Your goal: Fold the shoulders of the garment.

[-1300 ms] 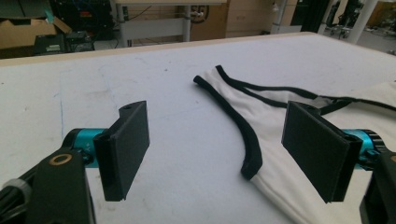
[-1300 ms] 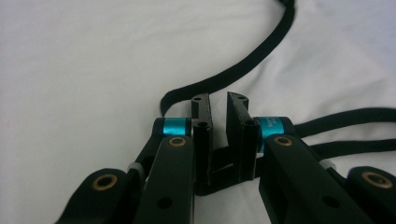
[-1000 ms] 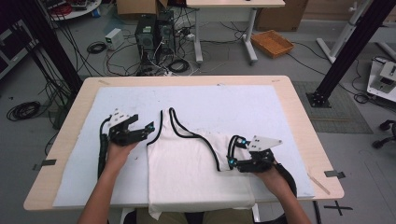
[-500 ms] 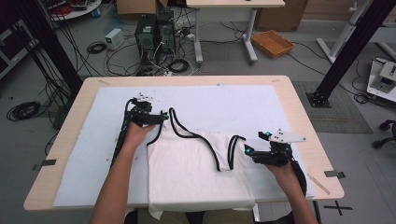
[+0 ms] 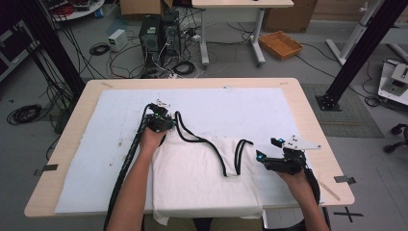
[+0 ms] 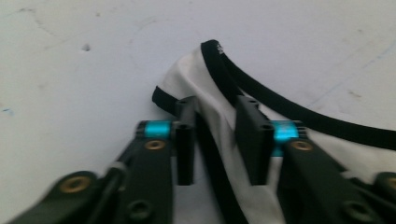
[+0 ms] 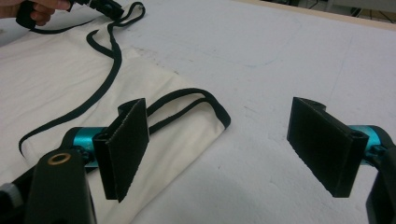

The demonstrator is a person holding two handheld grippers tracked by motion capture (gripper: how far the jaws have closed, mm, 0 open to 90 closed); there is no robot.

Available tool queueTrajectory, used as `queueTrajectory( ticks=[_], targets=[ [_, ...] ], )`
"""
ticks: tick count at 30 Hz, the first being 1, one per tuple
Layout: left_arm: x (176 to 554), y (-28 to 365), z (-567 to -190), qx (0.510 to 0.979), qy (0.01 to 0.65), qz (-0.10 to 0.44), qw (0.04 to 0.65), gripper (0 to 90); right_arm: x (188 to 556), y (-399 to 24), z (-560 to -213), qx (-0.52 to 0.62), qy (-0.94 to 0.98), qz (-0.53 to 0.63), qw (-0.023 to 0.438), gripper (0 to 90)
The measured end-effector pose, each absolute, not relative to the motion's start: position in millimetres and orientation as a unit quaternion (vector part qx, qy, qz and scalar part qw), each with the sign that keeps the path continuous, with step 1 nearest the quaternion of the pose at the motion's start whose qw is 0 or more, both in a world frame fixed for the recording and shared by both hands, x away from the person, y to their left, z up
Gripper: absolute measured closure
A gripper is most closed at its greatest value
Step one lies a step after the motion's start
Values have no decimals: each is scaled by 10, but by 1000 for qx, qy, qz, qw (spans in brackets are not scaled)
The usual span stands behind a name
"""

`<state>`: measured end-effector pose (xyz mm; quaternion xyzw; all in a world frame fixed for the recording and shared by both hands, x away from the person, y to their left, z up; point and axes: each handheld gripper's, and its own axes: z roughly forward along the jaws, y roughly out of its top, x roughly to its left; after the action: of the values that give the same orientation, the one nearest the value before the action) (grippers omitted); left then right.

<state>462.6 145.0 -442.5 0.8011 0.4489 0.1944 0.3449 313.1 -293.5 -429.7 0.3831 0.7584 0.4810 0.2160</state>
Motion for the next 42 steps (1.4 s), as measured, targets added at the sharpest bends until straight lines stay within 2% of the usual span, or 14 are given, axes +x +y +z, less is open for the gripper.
queueTrajectory(
  ticks=[4,9,10,12,16,22,30,31,32,33,34,35,41,42],
  targets=[
    [4608,1508,-4409,783,465,184,370,850,3099,-2960,-4289,388,754,483,218,206],
    [4479,1609,-4338,754,457,178,437,851,3071,-2971,-4278,386,752,487,222,207],
    [4390,1647,-4309,744,445,171,469,851,3071,-2966,-4278,387,751,488,221,207],
    [4342,1657,-4296,740,437,168,483,851,3065,-2958,-4276,389,751,487,220,207],
    [3997,1727,-4210,719,395,150,551,849,3030,-2933,-4275,384,754,485,220,206],
    [3486,1862,-4245,693,358,121,614,840,3002,-2926,-4270,384,752,488,222,207],
    [3112,1929,-4407,725,337,98,593,817,2985,-2866,-4268,380,756,486,218,207],
    [3067,1936,-4421,730,341,93,584,682,2978,-2866,-4266,381,755,486,219,207],
    [3040,1938,-4424,734,342,89,580,682,2978,-2866,-4266,381,755,486,219,207],
    [2986,1951,-4421,739,338,95,576,596,2975,-2873,-4267,381,754,487,220,207],
    [2951,1960,-4412,740,338,102,572,596,2975,-2873,-4267,381,754,487,220,207],
    [2913,1970,-4390,741,340,113,568,495,2968,-2880,-4266,383,754,487,220,207],
    [2726,1935,-4294,750,314,145,565,457,2939,-2839,-4255,374,759,487,216,207],
    [2662,1798,-4331,781,271,138,545,421,2915,-2776,-4251,357,771,485,208,214]
  ],
)
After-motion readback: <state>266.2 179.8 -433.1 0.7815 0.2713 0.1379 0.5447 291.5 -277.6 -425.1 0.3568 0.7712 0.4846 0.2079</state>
